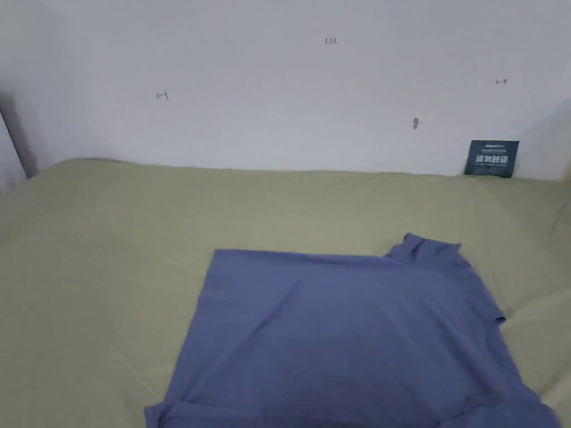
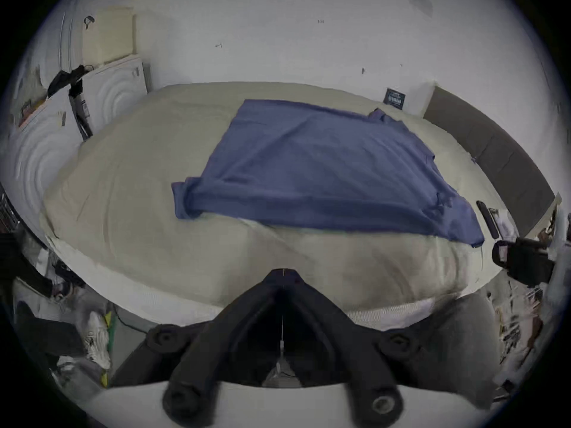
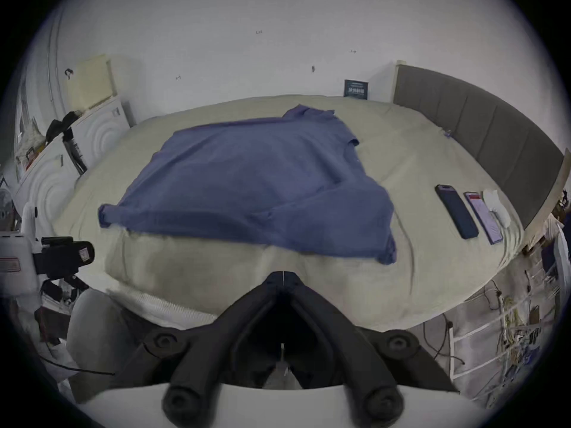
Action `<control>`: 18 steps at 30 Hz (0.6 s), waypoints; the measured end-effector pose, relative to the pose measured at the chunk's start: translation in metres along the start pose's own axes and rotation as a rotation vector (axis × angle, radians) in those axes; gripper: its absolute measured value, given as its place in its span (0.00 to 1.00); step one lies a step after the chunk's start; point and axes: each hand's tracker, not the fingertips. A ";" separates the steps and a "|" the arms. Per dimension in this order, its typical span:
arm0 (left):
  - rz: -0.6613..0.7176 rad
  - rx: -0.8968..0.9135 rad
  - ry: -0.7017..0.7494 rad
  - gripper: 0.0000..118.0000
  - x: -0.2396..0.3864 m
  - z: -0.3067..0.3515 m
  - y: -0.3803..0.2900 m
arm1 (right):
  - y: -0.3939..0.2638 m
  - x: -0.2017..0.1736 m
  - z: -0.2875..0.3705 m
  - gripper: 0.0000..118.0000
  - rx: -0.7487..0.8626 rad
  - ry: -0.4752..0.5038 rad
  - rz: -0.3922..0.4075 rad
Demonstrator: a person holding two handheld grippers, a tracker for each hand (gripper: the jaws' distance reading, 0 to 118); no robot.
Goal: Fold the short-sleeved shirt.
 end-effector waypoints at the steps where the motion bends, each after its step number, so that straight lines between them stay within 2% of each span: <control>1: 0.032 -0.010 -0.008 0.00 -0.004 -0.001 0.003 | 0.001 -0.001 -0.001 0.01 -0.003 0.018 -0.004; 6: 0.079 0.032 0.035 0.00 -0.037 -0.008 0.033 | 0.010 0.013 -0.001 0.01 0.012 0.019 -0.020; 7: 0.097 0.053 0.037 0.07 -0.046 -0.011 0.040 | 0.012 0.019 0.000 0.01 0.019 0.020 -0.027; 8: 0.123 0.081 0.061 0.21 -0.054 -0.012 0.048 | 0.015 0.024 0.000 0.00 0.027 0.013 -0.033; 9: 0.161 0.111 0.109 0.44 -0.062 -0.016 0.054 | 0.019 0.028 -0.001 0.01 0.034 0.002 -0.035; 10: 0.176 0.119 0.127 0.79 -0.070 -0.022 0.058 | 0.022 0.034 -0.001 0.01 0.036 -0.004 -0.038; 11: 0.187 0.105 0.129 0.92 -0.079 -0.032 0.062 | 0.024 0.042 -0.002 0.01 0.038 -0.015 -0.050; 16: 0.284 -0.001 0.091 0.92 -0.104 -0.077 0.074 | 0.031 0.078 -0.006 0.01 0.046 -0.094 -0.094; 17: 0.258 -0.017 0.064 0.89 -0.104 -0.086 0.076 | 0.033 0.085 -0.009 0.02 0.043 -0.106 -0.110; 18: 0.221 -0.005 0.065 0.78 -0.102 -0.091 0.077 | 0.034 0.094 -0.012 0.08 0.035 -0.108 -0.126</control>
